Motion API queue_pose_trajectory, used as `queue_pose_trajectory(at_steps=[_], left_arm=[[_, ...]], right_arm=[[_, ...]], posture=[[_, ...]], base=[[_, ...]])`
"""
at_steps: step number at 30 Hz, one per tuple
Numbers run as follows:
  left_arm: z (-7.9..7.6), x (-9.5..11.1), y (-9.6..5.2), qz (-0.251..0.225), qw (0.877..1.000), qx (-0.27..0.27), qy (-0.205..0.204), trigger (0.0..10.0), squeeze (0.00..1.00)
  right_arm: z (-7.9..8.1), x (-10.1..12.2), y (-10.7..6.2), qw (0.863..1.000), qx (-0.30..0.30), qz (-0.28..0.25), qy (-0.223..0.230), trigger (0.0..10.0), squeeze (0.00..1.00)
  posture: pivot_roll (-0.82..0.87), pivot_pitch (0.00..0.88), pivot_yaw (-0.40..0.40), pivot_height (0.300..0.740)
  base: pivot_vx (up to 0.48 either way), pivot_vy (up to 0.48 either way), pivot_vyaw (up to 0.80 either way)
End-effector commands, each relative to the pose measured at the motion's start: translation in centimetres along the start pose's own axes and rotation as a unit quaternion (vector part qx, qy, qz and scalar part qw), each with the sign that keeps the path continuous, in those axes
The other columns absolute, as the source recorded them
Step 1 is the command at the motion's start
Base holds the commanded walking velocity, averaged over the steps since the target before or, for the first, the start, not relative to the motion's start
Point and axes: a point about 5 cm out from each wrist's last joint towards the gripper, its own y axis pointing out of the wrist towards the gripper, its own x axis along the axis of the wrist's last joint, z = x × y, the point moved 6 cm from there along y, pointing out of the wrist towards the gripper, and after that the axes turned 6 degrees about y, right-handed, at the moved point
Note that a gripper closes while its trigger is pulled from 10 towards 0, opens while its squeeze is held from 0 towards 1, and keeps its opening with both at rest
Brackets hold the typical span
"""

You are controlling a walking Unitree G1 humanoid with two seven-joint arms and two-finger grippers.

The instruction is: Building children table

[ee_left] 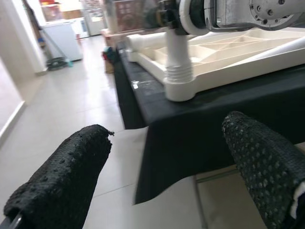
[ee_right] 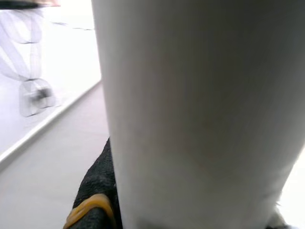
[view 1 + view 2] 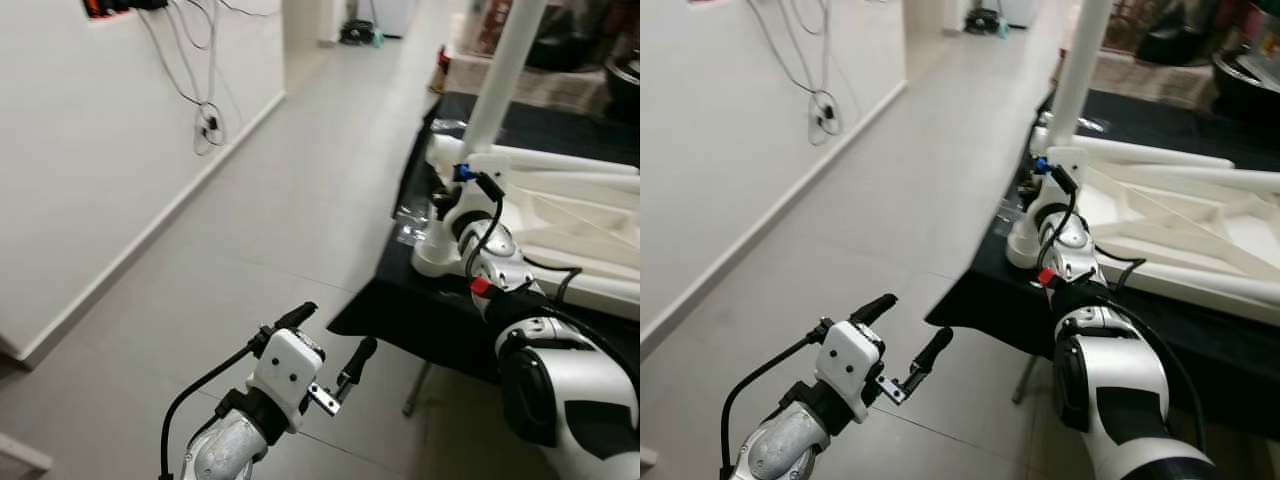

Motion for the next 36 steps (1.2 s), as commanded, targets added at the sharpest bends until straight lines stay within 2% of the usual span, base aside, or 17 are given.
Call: queue_pose_trajectory(at_steps=[1, 5, 8, 11, 12, 13, 15, 16, 18, 19, 25, 26, 27, 28, 29, 33, 36], left_arm=[[-0.2, -0.5, -0.1, 0.009, 1.000, -0.005, 0.004, 10.0, 0.00], [-0.2, -0.5, 0.0, 0.009, 1.000, -0.004, 0.006, 10.0, 0.00], [-0.2, -0.5, 0.0, 0.010, 1.000, -0.004, 0.006, 10.0, 0.00], [-0.3, -0.5, 0.0, 0.011, 1.000, -0.005, 0.006, 10.0, 0.00], [-0.3, -0.5, 0.0, 0.011, 1.000, -0.006, 0.005, 10.0, 0.00], [-0.3, -0.5, 0.0, 0.011, 1.000, -0.006, 0.005, 10.0, 0.00], [-0.3, -0.5, 0.0, 0.012, 1.000, -0.006, 0.005, 10.0, 0.00], [-0.3, -0.6, 0.1, 0.012, 1.000, -0.006, 0.004, 10.0, 0.00], [-0.3, -0.6, 0.1, 0.013, 1.000, -0.007, 0.004, 10.0, 0.00], [-0.3, -0.7, 0.1, 0.014, 1.000, -0.007, 0.003, 10.0, 0.00], [-0.3, -0.7, 0.1, 0.014, 1.000, -0.007, 0.003, 10.0, 0.00], [-0.3, -0.7, 0.2, 0.014, 1.000, -0.007, 0.003, 10.0, 0.00], [-0.3, -0.7, 0.2, 0.014, 1.000, -0.007, 0.003, 10.0, 0.00], [-0.3, -0.7, 0.2, 0.015, 1.000, -0.007, 0.003, 10.0, 0.00], [-0.3, -0.7, 0.2, 0.015, 1.000, -0.007, 0.003, 10.0, 0.00], [-0.3, -0.7, 0.2, 0.014, 1.000, -0.007, 0.003, 10.0, 0.00], [-0.2, -0.7, 0.2, 0.014, 1.000, -0.007, 0.004, 10.0, 0.00]], right_arm=[[-3.3, -1.7, -0.6, 0.994, -0.110, 0.022, 0.007, 0.0, 0.00], [-3.5, -1.0, -1.1, 0.987, -0.163, -0.002, 0.010, 0.0, 0.00], [-3.3, -1.1, -1.2, 0.986, -0.168, -0.004, 0.012, 0.0, 0.00], [-1.9, -1.8, -1.5, 0.987, -0.155, 0.004, 0.028, 0.0, 0.00], [-1.2, -1.8, -1.4, 0.990, -0.140, 0.002, 0.026, 6.2, 0.00], [-0.5, -1.7, -1.4, 0.992, -0.125, -0.001, 0.027, 10.0, 0.00], [0.2, -1.6, -1.4, 0.994, -0.108, -0.003, 0.033, 10.0, 0.00], [1.0, -0.9, -1.4, 0.996, -0.084, -0.027, 0.012, 10.0, 0.18], [1.2, -0.6, -1.4, 0.996, -0.078, -0.036, 0.002, 10.0, 0.18], [1.1, -0.6, -1.4, 0.996, -0.075, -0.040, -0.005, 10.0, 1.00], [0.5, -0.7, -1.3, 0.997, -0.062, -0.038, -0.008, 10.0, 1.00], [0.1, -0.7, -1.1, 0.998, -0.048, -0.036, -0.009, 10.0, 0.84], [0.1, -0.7, -1.1, 0.998, -0.048, -0.036, -0.009, 10.0, 0.84], [-0.3, -0.8, -1.0, 0.999, -0.029, -0.031, -0.011, 10.0, 0.00], [-0.2, -1.3, -0.9, 1.000, 0.007, -0.014, 0.006, 10.0, 0.00], [-0.3, -1.4, -0.8, 0.999, 0.038, -0.006, 0.026, 10.0, 0.00], [1.3, -1.6, -1.2, 0.985, 0.167, 0.023, 0.038, 10.0, 0.00]], posture=[[0.06, 0.093, -0.053, 0.740], [0.06, 0.101, -0.055, 0.740], [0.06, 0.101, -0.055, 0.740], [0.06, 0.104, -0.054, 0.740], [0.06, 0.104, -0.055, 0.740], [0.06, 0.108, -0.050, 0.740], [0.06, 0.108, -0.050, 0.740], [0.06, 0.107, -0.054, 0.740], [0.06, 0.107, -0.054, 0.740], [0.06, 0.109, -0.054, 0.740], [0.06, 0.111, -0.052, 0.740], [0.06, 0.111, -0.053, 0.740], [0.06, 0.111, -0.053, 0.740], [0.06, 0.111, -0.052, 0.740], [0.06, 0.113, -0.053, 0.740], [0.06, 0.113, -0.053, 0.740], [0.06, 0.114, -0.051, 0.740]], base=[[0.000, 0.000, 0.00], [0.000, 0.000, 0.00], [0.000, 0.000, 0.00], [0.000, 0.000, 0.00], [0.000, 0.000, 0.00], [0.000, 0.000, 0.00], [0.000, 0.000, 0.00], [0.000, 0.000, 0.00], [0.000, 0.000, 0.00], [0.000, 0.000, 0.00], [0.000, 0.000, 0.00], [0.000, 0.000, 0.00], [0.000, 0.000, 0.00], [0.000, 0.000, 0.00], [0.000, 0.000, 0.00], [0.000, 0.000, 0.00], [0.000, 0.000, 0.00]])
